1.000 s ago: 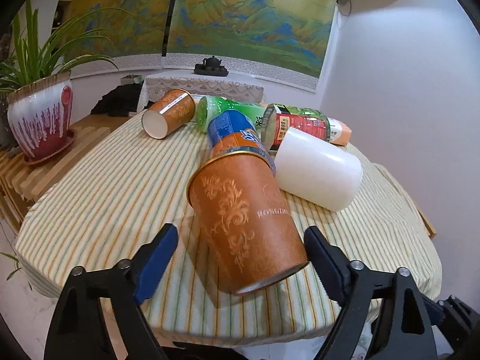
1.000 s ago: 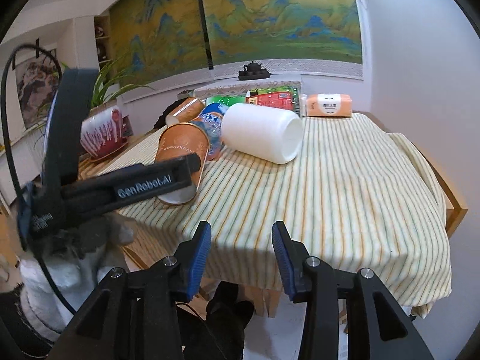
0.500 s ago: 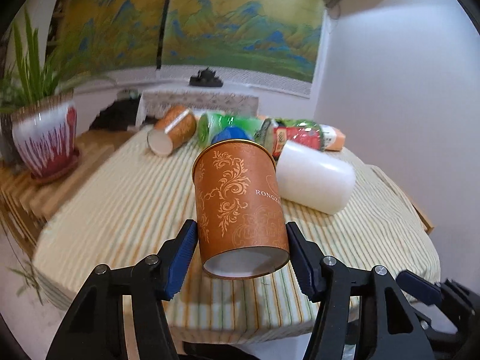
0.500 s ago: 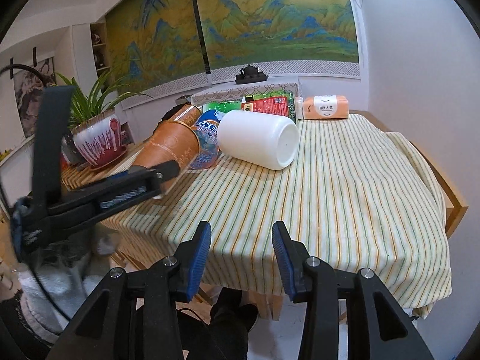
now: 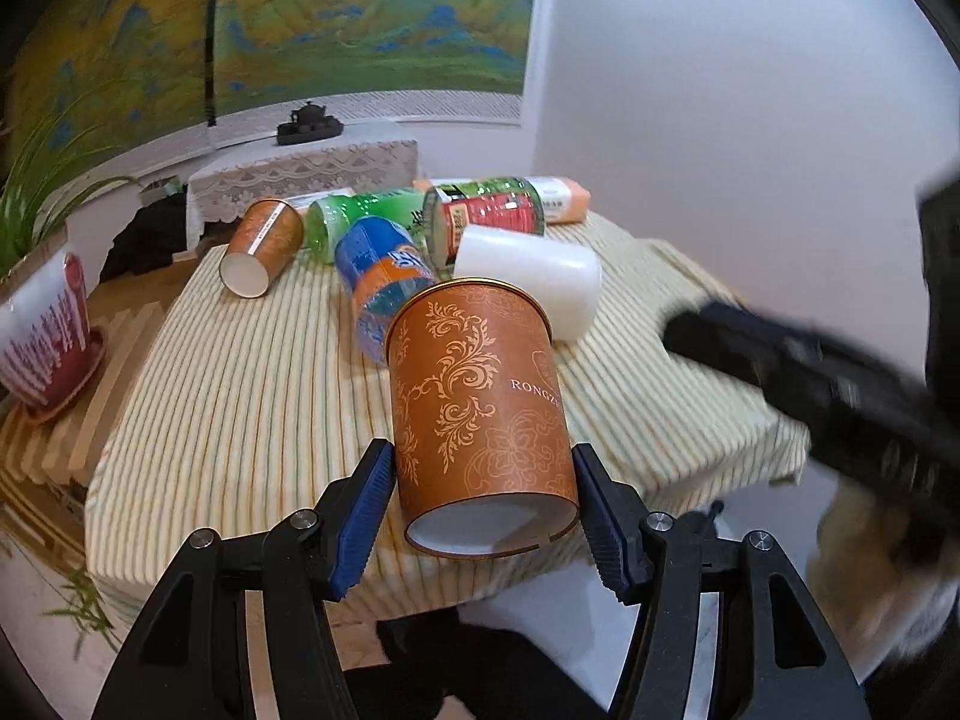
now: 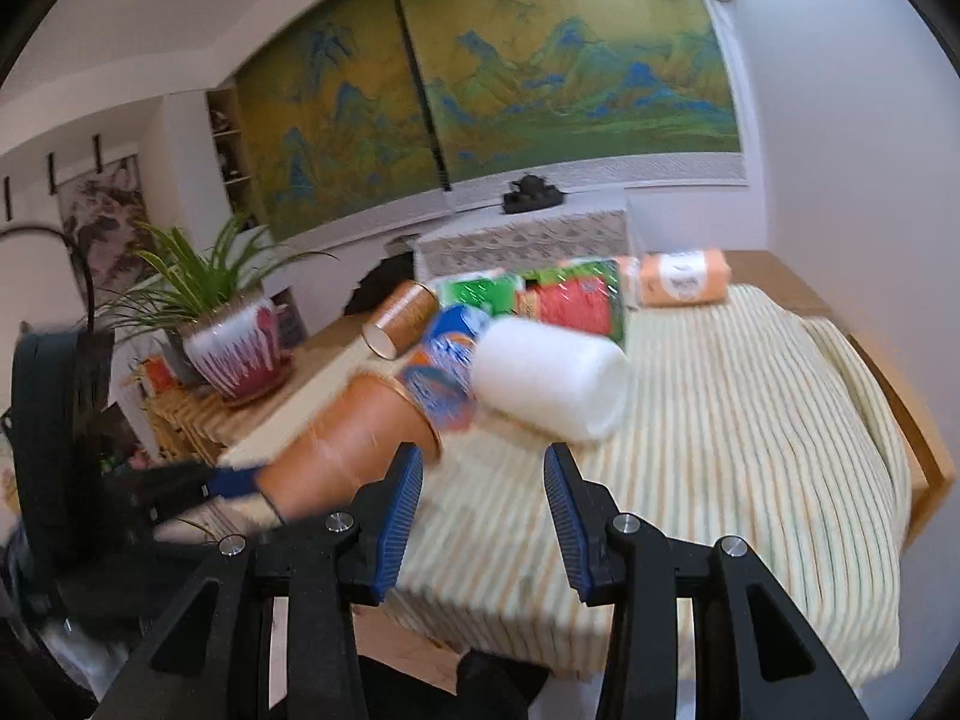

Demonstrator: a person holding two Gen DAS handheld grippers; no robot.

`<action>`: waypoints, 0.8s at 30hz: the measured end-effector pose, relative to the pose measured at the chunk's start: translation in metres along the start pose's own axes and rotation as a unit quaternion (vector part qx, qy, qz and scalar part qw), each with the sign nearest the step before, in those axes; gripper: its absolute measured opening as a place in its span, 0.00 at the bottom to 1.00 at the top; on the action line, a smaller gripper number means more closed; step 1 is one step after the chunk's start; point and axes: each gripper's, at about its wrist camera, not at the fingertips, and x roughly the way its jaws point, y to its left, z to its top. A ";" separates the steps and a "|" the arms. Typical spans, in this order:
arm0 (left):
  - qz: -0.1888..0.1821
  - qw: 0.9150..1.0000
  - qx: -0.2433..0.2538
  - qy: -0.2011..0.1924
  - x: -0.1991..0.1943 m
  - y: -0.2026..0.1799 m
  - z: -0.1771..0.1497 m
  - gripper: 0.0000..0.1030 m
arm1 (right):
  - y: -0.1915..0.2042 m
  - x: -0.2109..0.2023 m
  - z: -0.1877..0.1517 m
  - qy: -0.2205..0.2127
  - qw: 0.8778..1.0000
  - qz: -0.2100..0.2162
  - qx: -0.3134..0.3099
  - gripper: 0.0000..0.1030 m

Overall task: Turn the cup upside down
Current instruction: 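Lower the cup with the left gripper and stand it on the table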

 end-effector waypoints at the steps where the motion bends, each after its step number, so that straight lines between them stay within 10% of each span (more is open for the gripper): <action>1: -0.001 1.000 0.008 0.009 0.001 0.000 0.000 0.61 | 0.003 0.003 0.005 0.002 1.000 0.005 -0.006 0.38; 12: -0.008 0.998 0.065 0.024 -0.003 -0.004 0.005 0.61 | 0.045 0.052 0.016 0.048 0.988 -0.026 -0.148 0.38; 24: -0.015 0.996 0.087 0.006 0.014 0.000 0.023 0.61 | 0.029 0.068 0.017 0.062 0.988 -0.028 -0.136 0.35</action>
